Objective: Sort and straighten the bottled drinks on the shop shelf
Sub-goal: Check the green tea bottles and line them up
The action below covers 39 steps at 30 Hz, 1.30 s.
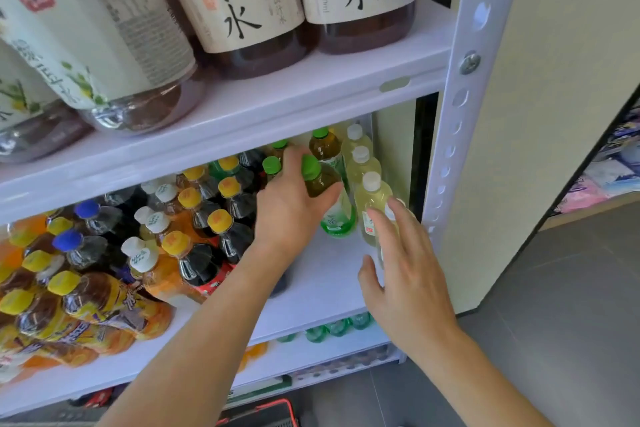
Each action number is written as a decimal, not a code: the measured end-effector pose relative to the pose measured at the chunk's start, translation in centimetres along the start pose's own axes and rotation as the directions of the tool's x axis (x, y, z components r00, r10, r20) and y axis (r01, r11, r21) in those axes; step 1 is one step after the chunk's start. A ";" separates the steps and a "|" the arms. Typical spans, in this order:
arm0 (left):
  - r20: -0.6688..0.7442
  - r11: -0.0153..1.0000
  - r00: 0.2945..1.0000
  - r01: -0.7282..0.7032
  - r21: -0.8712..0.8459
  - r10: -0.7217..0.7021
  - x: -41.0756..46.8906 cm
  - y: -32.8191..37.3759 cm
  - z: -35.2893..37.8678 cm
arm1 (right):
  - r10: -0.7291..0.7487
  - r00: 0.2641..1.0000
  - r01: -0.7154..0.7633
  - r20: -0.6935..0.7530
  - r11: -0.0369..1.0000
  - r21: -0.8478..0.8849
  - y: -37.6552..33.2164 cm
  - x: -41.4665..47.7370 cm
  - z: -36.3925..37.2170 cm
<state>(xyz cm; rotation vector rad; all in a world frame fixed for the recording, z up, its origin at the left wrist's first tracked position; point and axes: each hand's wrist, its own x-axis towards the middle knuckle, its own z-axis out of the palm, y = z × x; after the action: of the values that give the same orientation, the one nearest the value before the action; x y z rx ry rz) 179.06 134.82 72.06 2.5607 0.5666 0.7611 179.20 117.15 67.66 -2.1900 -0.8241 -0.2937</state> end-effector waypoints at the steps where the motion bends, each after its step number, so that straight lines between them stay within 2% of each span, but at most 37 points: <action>1: 0.023 0.999 1.000 -0.011 0.040 0.010 0.9 -0.3 1.2 | 0.011 0.999 -0.010 0.041 1.000 -0.023 -0.2 0.5 0.1; 6: 0.125 0.997 0.992 -0.003 0.081 -0.007 4.9 -1.8 5.8 | 0.118 0.965 -0.075 0.236 0.980 -0.186 -0.4 2.9 1.3; 10: 0.187 0.996 0.979 0.079 0.033 -0.084 6.3 -2.5 7.9 | 0.205 0.938 -0.129 0.280 0.955 -0.267 0.1 4.1 2.6; 14: 0.237 0.960 0.935 0.277 -0.030 -0.262 7.4 -3.2 8.5 | 0.242 0.937 -0.170 0.251 0.946 -0.278 0.4 4.1 3.4; 17: 0.378 0.876 0.853 0.449 -0.177 -0.361 7.9 -3.0 8.0 | 0.234 0.944 -0.168 0.232 0.947 -0.272 0.5 4.0 3.8; 18: 0.405 0.868 0.839 0.463 -0.179 -0.364 7.9 -2.9 7.5 | 0.227 0.947 -0.164 0.226 0.950 -0.267 0.6 3.9 3.8; 19: 0.382 0.903 0.862 0.408 -0.135 -0.332 7.7 -2.9 7.0 | 0.216 0.952 -0.157 0.218 0.953 -0.261 0.6 3.9 3.8; 20: 0.313 0.956 0.913 0.288 -0.044 -0.261 7.5 -3.1 6.3 | 0.203 0.956 -0.147 0.210 0.956 -0.255 0.5 3.9 3.8; 21: 0.216 0.987 0.965 0.130 0.099 -0.149 7.3 -3.4 5.5 | 0.186 0.963 -0.134 0.197 0.960 -0.247 0.5 3.8 3.6; 22: 0.158 0.961 0.987 -0.018 0.275 -0.027 7.2 -3.9 4.7 | 0.161 0.971 -0.118 0.175 0.965 -0.233 0.5 3.7 3.4; 23: 0.163 0.890 0.986 -0.106 0.443 0.036 7.2 -4.3 3.8 | 0.125 0.982 -0.094 0.144 0.974 -0.206 0.6 3.5 3.4; 24: 0.210 0.800 0.978 -0.133 0.585 0.009 7.2 -4.6 3.2 | 0.079 0.991 -0.060 0.105 0.984 -0.170 0.7 3.3 3.4; 26: 0.329 0.657 0.931 -0.151 0.738 -0.156 7.0 -5.0 2.6 | -0.013 0.999 0.016 0.036 0.997 -0.082 0.8 2.8 3.4; 28: 0.397 0.631 0.892 -0.183 0.754 -0.215 6.6 -4.9 2.3 | -0.067 0.998 0.067 -0.001 0.998 0.005 0.7 2.2 3.3; 30: 0.425 0.675 0.892 -0.217 0.705 -0.157 6.0 -4.5 1.8 | -0.111 0.994 0.109 0.018 0.991 0.071 0.6 1.4 3.4; 32: 0.468 0.721 0.879 -0.262 0.641 -0.096 4.6 -3.9 1.4 | -0.103 0.986 0.082 0.132 0.984 0.155 0.6 0.5 3.6; 35: 0.564 0.763 0.825 -0.344 0.548 -0.032 1.1 -2.0 0.9 | 0.008 0.926 -0.121 0.378 0.954 0.274 0.8 -0.6 4.3; 37: 0.517 0.770 0.856 -0.343 0.539 0.020 -0.8 -1.2 -0.1 | 0.079 0.885 -0.248 0.459 0.914 0.320 1.2 -1.1 4.6; 39: 0.322 0.815 0.939 -0.279 0.507 0.120 -2.1 -0.6 -2.1 | 0.078 0.871 -0.264 0.486 0.907 0.329 1.4 -1.2 4.5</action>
<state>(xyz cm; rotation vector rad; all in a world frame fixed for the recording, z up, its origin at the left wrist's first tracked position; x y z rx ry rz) 176.06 134.87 72.46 3.2328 0.4725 0.3066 178.94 119.14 63.26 -1.9524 -0.8396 0.4741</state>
